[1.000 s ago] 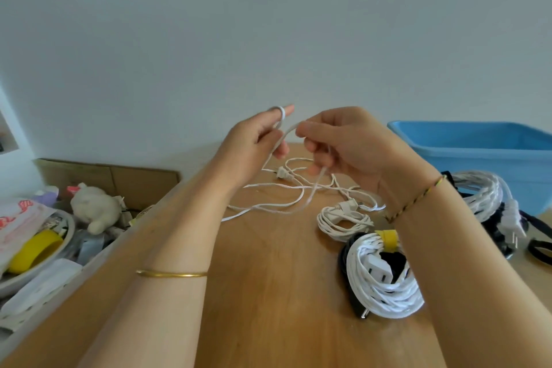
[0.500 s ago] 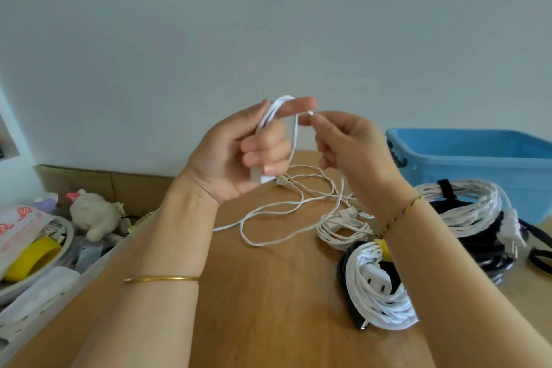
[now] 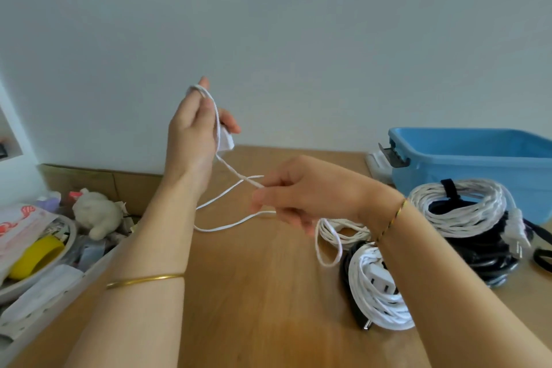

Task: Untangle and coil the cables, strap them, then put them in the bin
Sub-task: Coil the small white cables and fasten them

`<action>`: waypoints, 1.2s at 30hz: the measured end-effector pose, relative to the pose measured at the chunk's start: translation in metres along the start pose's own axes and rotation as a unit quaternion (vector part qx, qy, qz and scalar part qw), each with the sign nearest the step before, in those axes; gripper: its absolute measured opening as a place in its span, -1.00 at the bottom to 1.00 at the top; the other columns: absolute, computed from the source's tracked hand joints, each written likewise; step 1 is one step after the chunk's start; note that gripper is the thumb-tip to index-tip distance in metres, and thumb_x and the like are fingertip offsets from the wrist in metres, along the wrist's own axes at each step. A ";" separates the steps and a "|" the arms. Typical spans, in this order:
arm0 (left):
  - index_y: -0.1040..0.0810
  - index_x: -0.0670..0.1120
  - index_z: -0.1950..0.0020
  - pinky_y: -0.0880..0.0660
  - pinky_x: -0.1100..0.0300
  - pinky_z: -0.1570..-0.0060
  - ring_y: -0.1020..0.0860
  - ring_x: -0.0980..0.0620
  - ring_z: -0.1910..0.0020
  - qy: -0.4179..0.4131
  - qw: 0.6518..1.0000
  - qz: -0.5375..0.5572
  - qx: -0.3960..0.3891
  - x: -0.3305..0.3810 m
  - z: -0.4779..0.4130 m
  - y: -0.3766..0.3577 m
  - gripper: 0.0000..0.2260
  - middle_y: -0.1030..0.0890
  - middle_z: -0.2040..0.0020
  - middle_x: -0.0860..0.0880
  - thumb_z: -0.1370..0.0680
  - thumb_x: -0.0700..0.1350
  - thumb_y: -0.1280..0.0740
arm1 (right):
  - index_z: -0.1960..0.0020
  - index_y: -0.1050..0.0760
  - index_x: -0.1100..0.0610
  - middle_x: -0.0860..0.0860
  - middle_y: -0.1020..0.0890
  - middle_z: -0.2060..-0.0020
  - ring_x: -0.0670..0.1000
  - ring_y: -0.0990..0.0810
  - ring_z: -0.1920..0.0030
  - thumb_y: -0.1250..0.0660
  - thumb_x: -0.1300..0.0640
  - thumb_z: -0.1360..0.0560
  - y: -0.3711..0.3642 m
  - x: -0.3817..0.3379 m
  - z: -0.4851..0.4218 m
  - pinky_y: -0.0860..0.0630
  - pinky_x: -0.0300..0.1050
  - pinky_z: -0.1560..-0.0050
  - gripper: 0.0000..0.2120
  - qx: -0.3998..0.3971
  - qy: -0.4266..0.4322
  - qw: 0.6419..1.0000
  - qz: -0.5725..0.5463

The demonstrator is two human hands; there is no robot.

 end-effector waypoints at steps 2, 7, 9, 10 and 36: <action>-0.46 -0.19 -0.27 -0.39 0.45 0.26 -0.48 0.35 0.35 -0.024 0.991 -0.125 -0.045 -0.003 0.005 -0.009 -0.73 -0.57 0.37 0.01 -0.66 -0.21 -0.05 | 0.09 -0.61 0.21 -0.01 -0.38 0.53 -0.04 -0.31 0.53 -0.26 0.10 -0.56 0.016 -0.013 0.006 -0.33 -0.21 0.45 -0.78 0.054 0.031 0.998 -0.022; -0.49 -0.13 0.08 -0.45 0.29 0.25 -0.51 0.11 0.38 0.019 0.935 -0.234 -0.265 -0.010 0.033 -0.056 -0.73 -0.54 0.44 -0.01 -0.68 -0.09 -0.07 | 0.15 -0.59 0.25 -0.11 -0.37 0.50 -0.17 -0.35 0.53 -0.30 0.20 -0.52 0.079 -0.011 0.024 -0.25 -0.37 0.47 -0.85 0.320 0.068 0.944 0.028; -0.53 -0.09 -0.06 -0.42 0.26 0.38 -0.48 0.03 0.45 0.087 0.938 -0.130 -0.309 -0.012 0.043 -0.067 -0.75 -0.50 0.46 -0.03 -0.68 -0.07 -0.08 | 0.19 -0.58 0.17 -0.12 -0.41 0.47 -0.20 -0.39 0.44 -0.30 0.21 -0.51 0.092 -0.002 0.030 -0.28 -0.37 0.40 -0.87 0.391 0.067 0.917 0.050; -0.52 -0.07 -0.16 -0.40 0.26 0.40 -0.44 0.02 0.47 0.119 0.934 -0.069 -0.329 -0.011 0.047 -0.071 -0.74 -0.46 0.48 -0.02 -0.67 -0.07 -0.07 | 0.19 -0.58 0.15 -0.13 -0.44 0.45 -0.22 -0.40 0.41 -0.31 0.21 -0.51 0.097 0.002 0.032 -0.28 -0.39 0.37 -0.87 0.419 0.067 0.904 0.053; -0.47 0.07 -0.09 -0.39 0.21 0.04 -0.53 0.09 0.18 -0.018 0.998 0.005 -0.062 0.005 0.008 -0.022 -0.74 -0.58 0.40 0.08 -0.67 -0.21 -0.04 | -0.05 -0.56 0.19 -0.01 -0.51 0.48 -0.05 -0.45 0.55 -0.19 0.12 -0.60 0.002 0.006 0.000 -0.45 -0.21 0.34 -0.78 -0.009 -0.018 1.000 0.023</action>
Point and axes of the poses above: each hand's wrist, its own z-axis away from the middle knuckle, its own y-axis out of the back of the hand, x = y × z, the point moved 8 cm from there along -z, towards the middle knuckle
